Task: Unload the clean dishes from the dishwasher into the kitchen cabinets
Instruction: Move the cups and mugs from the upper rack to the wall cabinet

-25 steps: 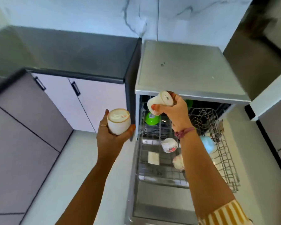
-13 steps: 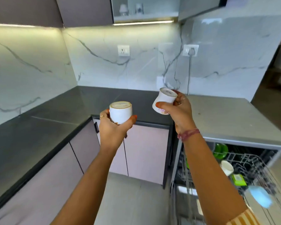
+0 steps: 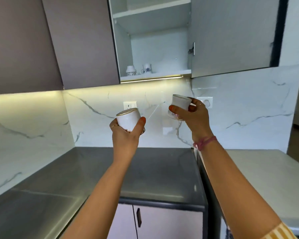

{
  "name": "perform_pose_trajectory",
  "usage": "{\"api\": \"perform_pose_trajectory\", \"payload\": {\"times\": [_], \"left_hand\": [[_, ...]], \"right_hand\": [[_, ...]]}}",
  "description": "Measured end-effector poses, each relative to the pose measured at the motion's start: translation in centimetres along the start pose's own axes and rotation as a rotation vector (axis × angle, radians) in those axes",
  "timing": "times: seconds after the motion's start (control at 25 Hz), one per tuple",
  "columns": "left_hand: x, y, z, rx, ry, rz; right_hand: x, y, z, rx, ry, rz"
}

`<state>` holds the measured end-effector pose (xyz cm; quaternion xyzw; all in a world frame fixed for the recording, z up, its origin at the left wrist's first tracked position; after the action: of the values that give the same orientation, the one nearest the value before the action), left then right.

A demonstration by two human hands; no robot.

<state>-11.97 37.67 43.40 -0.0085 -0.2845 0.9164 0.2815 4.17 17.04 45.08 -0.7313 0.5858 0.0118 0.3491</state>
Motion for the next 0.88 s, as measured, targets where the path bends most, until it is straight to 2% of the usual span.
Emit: {"api": "perform_pose_trajectory", "payload": {"times": [0.56,0.76,0.88], "left_hand": [[-15.9,-28.3,-3.0,-0.106,0.111,-0.168],[-20.2,-37.0,0.0,-0.279,0.138,-0.17],[-23.0,-39.8,2.7,-0.353,0.097,-0.154]], "right_hand": [[-6.4,-22.7,7.3,0.208,0.263,0.168],[-7.5,-29.8,6.0,0.346,0.269,0.247],[-8.1,-33.4,4.1,0.434,0.388,0.261]]}}
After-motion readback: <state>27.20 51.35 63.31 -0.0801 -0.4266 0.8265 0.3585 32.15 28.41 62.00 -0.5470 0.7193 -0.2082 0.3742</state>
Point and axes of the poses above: each hand's wrist, its own y-axis away from the middle knuckle, its own x-axis out of the back of the hand, z = x × y, the point moved 10 cm from there along -y, towards the middle knuckle, and after that the axes turned 14 degrees about -y, right-handed, at the moved point
